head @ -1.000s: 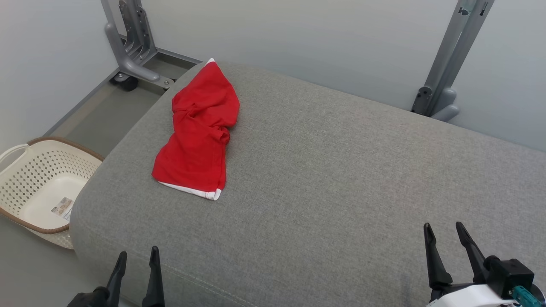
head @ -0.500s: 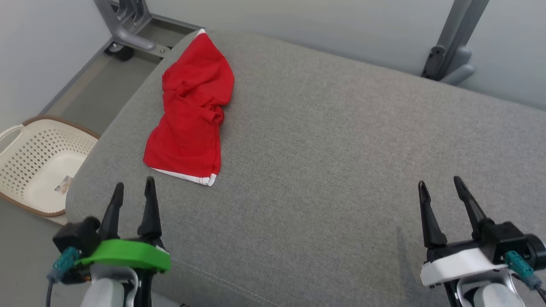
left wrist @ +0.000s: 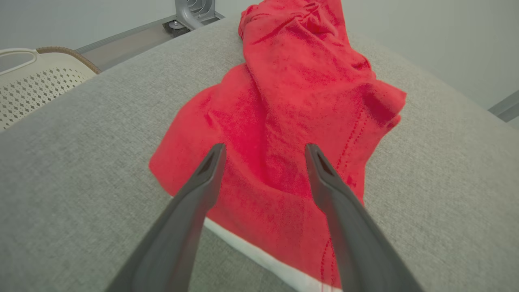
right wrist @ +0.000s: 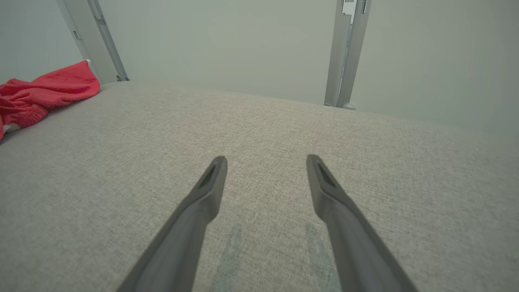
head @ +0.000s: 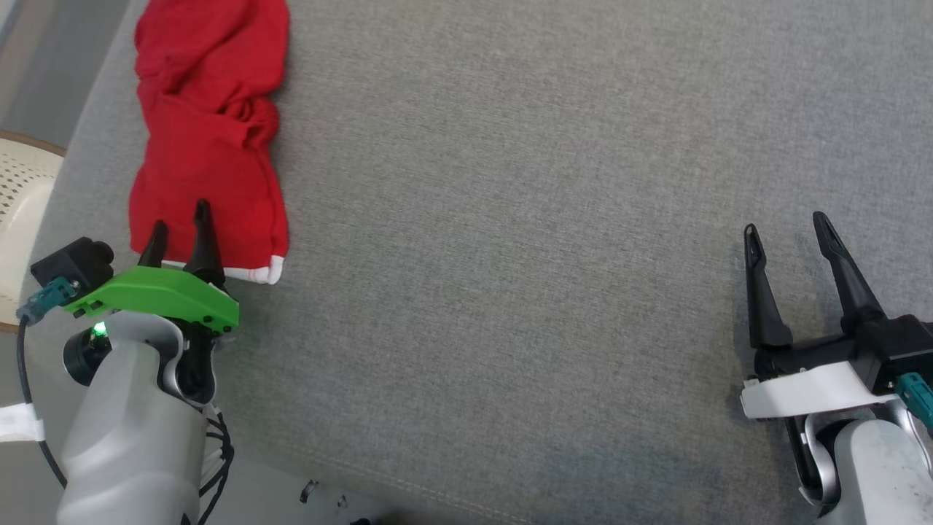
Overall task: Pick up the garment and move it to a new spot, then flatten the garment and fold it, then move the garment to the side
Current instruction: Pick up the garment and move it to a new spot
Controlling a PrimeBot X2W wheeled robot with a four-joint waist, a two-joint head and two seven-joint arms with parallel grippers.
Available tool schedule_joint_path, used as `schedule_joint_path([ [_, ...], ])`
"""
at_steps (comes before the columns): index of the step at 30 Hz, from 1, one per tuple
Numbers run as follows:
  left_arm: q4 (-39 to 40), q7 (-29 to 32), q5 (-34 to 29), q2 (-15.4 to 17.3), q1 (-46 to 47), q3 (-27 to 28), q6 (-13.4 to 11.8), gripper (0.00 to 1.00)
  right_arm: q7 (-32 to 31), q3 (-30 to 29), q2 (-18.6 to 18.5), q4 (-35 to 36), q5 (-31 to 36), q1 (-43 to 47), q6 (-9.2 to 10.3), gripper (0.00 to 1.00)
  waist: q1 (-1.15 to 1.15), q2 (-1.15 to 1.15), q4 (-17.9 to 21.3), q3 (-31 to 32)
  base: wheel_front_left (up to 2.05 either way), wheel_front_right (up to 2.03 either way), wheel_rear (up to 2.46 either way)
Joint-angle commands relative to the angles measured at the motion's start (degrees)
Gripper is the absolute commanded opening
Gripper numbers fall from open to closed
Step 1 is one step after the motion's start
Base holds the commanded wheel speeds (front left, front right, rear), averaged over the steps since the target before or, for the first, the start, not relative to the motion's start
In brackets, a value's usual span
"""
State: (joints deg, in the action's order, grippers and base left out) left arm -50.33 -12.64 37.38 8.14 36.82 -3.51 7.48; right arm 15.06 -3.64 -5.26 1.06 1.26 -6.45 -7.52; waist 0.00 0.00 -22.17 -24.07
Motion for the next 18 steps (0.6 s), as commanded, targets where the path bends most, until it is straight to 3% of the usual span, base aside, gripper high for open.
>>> schedule_joint_path([
  [1, -2.56, 0.31, 1.26, 1.19, 2.42, -0.01, 0.03, 1.0, 0.15, 0.1, -0.32, 0.55, 0.67, -1.49, 0.06, 1.0, 0.0, 0.0, 6.52, -8.34, 0.0, 0.0, 0.0],
  [9, -13.56, 2.96, 5.65, 0.35, 4.52, -2.65, 0.04, 1.0, 0.15, 0.13, -0.25, 1.76, 0.54, -2.96, 0.06, 1.0, 0.0, 0.0, 8.17, -8.66, 0.0, 0.0, 0.0],
  [10, -14.08, 3.11, 6.27, -0.07, 4.41, -3.1, 0.04, 0.4, 0.15, 0.03, -0.21, 1.79, 0.46, -3.0, 0.06, 1.0, 0.0, 0.0, 8.26, -8.46, 0.0, 0.0, 0.0],
  [11, -14.06, 3.31, 6.68, -0.4, 4.24, -3.9, 0.14, 0.13, 0.15, -0.06, -0.15, 1.78, 0.37, -2.92, 0.06, 1.0, 0.0, 0.0, 8.32, -8.23, 0.0, 0.0, 0.0],
  [12, -13.56, 3.63, 7.19, -0.81, 3.84, -4.96, 0.24, 0.0, 0.15, -0.15, -0.04, 1.69, 0.27, -2.77, 0.06, 1.0, 0.0, 0.0, 8.33, -7.9, 0.0, 0.0, 0.0],
  [18, -6.32, 1.83, 11.14, 0.82, 0.6, -11.23, 0.38, 0.0, 0.15, 0.14, 1.0, 0.4, -0.8, -1.47, 0.06, 1.0, 0.0, 0.0, 8.16, -4.12, 0.0, 0.0, 0.0],
])
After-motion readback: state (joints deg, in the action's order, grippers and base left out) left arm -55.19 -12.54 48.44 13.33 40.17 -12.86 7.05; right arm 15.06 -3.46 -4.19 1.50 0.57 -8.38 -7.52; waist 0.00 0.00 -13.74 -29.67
